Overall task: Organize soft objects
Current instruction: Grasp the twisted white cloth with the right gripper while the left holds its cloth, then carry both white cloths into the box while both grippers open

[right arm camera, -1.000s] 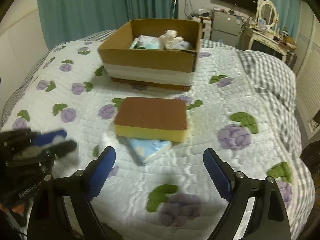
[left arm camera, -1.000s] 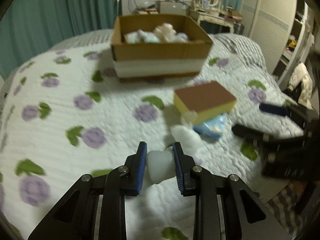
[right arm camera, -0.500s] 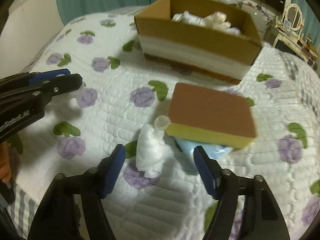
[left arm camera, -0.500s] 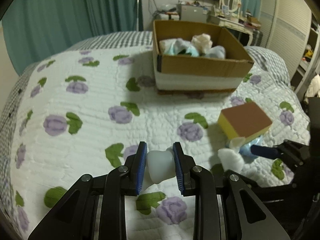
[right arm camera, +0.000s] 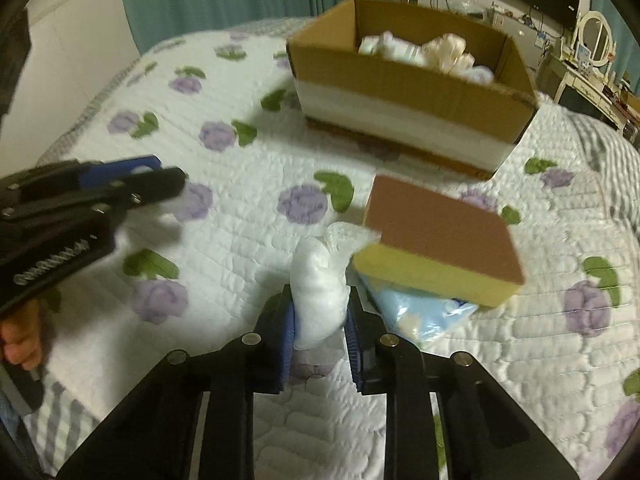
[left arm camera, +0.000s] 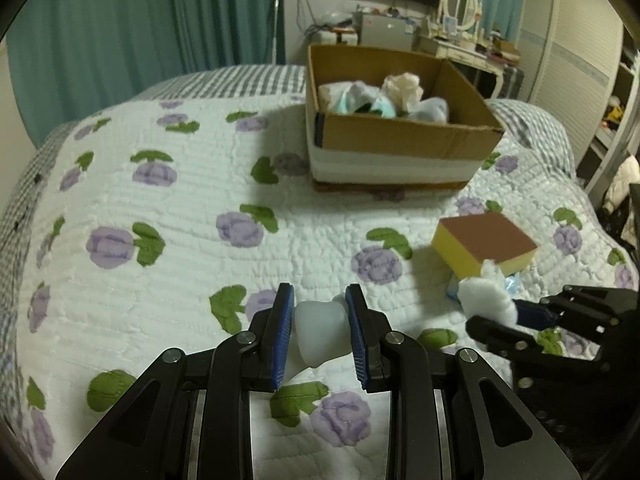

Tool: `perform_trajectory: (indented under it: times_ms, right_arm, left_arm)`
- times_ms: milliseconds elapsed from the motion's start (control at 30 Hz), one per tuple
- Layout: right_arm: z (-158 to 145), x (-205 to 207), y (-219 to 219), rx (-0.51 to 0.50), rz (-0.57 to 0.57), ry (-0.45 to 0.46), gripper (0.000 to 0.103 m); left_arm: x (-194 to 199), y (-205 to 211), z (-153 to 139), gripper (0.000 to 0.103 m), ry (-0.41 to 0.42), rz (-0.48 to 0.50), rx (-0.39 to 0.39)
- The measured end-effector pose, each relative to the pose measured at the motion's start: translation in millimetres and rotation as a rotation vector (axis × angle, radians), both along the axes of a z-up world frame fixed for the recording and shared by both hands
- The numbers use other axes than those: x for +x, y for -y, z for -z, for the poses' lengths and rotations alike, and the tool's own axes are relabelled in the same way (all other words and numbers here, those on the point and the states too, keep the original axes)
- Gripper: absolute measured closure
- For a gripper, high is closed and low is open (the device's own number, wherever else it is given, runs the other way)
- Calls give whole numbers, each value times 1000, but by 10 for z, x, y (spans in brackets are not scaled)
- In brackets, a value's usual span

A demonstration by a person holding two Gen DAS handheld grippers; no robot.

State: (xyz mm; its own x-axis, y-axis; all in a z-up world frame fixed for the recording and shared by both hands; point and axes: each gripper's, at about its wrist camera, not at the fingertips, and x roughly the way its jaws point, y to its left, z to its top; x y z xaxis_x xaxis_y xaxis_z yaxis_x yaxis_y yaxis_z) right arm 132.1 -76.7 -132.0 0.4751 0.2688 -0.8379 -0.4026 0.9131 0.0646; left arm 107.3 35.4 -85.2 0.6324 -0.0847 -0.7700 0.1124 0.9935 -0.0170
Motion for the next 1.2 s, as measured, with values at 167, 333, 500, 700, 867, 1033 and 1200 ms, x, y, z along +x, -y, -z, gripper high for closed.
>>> perform_trajectory:
  times_ms: [167,333,500,700,867,1033,1200]
  right_arm:
    - [-413,-99,118,63,8,68,81]
    - [-994,-191,280,86,10,184,81]
    - [-1523,-144,440,66,22,284,81]
    - [-2092,58,632,68,45,383,81]
    - [-2387,381,727,64,61,431,81]
    - [-2429,802,768,78,67,424,81]
    - [-2205,1339,744,70,71,384,81]
  left_arm:
    - [-85,104,-262,77,50,25,-5]
    - [-110,227,-624,77,114,59,-16]
    - [-46,371,-1010,77,180,97,-18]
    - [186,527,-1455,77,260,129,-25]
    - [498,638,-1671,77,294,145,-26]
    - [922,759,-1694,77,307,152,1]
    - [1357,871,-1475,77,282,150,33]
